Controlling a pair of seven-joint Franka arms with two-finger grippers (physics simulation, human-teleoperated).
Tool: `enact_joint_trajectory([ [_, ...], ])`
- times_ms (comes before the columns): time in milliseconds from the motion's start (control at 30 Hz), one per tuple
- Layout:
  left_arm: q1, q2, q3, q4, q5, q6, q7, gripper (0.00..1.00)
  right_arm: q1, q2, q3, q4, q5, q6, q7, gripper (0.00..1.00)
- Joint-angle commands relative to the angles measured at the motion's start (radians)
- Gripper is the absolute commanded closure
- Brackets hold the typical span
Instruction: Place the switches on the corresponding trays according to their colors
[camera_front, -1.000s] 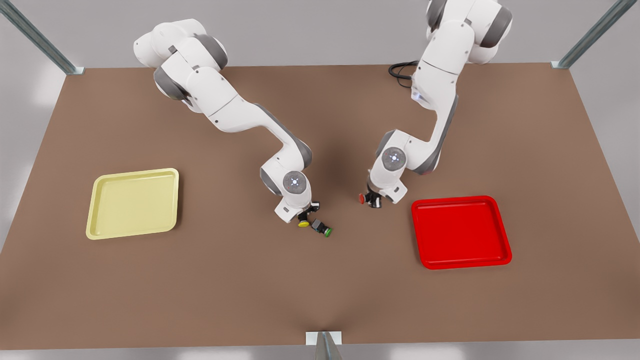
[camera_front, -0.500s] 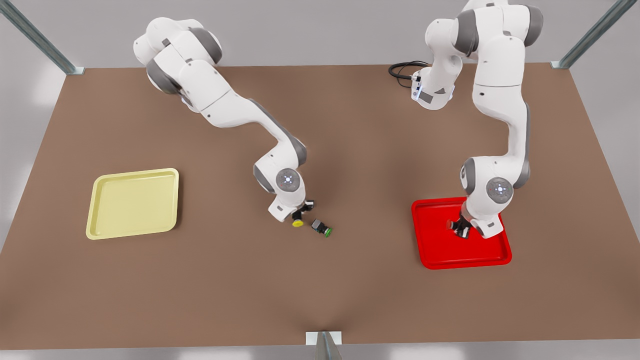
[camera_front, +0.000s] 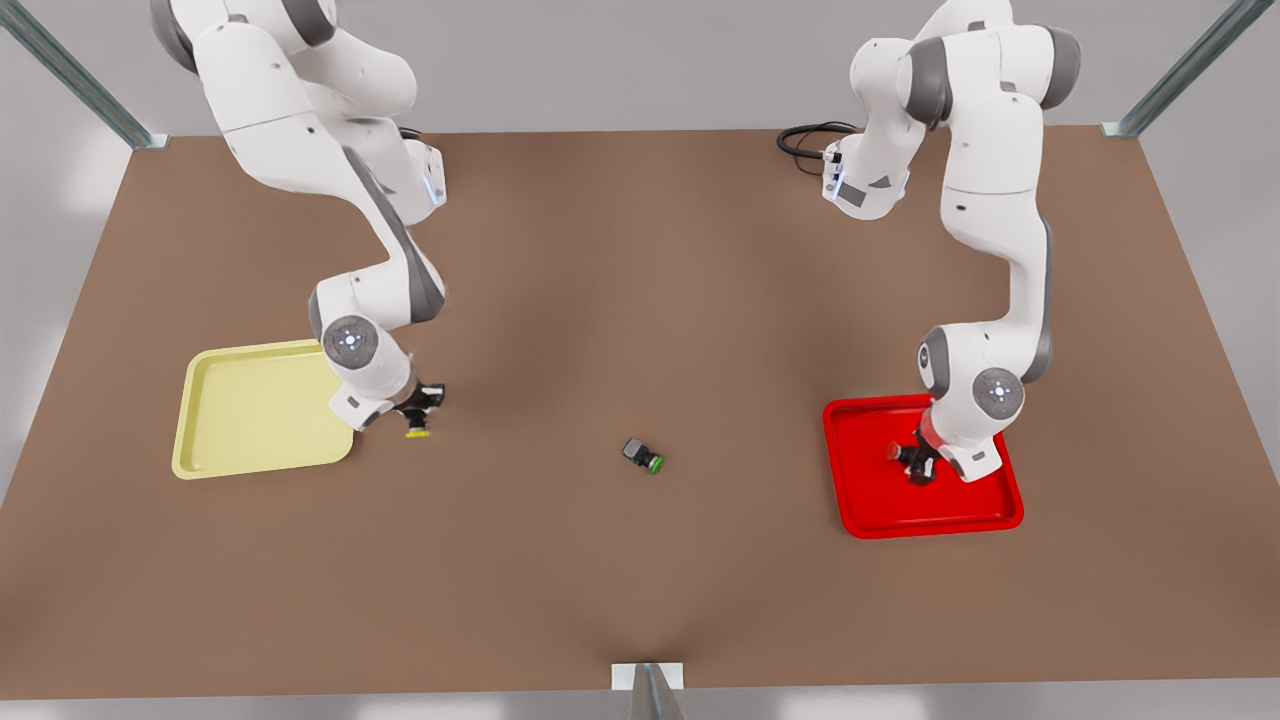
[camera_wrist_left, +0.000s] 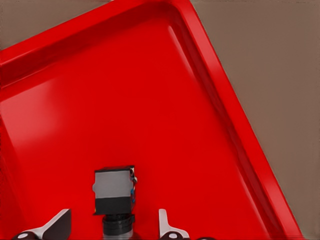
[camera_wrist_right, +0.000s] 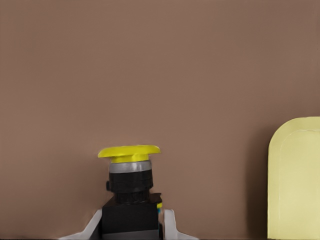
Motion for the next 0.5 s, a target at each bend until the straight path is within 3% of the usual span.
enact_joint_trajectory([
  [0, 0.0, -0.003, 0.0, 0.014, -0.003, -0.019, 0.0, 0.0, -0.011, -0.007, 0.0, -0.007, -0.004, -0.001, -0.009, 0.48],
  [100, -0.006, -0.053, -0.002, 0.141, 0.009, -0.175, 0.055, 0.0, -0.12, -0.041, -0.002, -0.059, -0.004, 0.002, -0.134, 0.48],
  [167, -0.02, -0.065, -0.009, 0.27, 0.013, -0.326, 0.132, 0.0, -0.144, -0.07, -0.074, -0.097, -0.004, 0.011, -0.241, 0.48],
  [367, -0.046, -0.108, -0.008, 0.607, 0.029, -0.657, 0.973, 0.0, -0.16, -0.087, -0.186, -0.165, -0.005, 0.028, -0.37, 0.46],
  [433, -0.041, -0.176, -0.017, 0.618, 0.071, -0.699, 1.178, 0.0, -0.169, -0.082, -0.201, -0.167, -0.005, 0.028, -0.391, 0.4],
  [467, 0.029, -0.233, -0.136, 0.607, 0.166, -0.72, 1.203, 0.0, -0.173, -0.077, -0.201, -0.165, -0.005, 0.028, -0.396, 0.3],
])
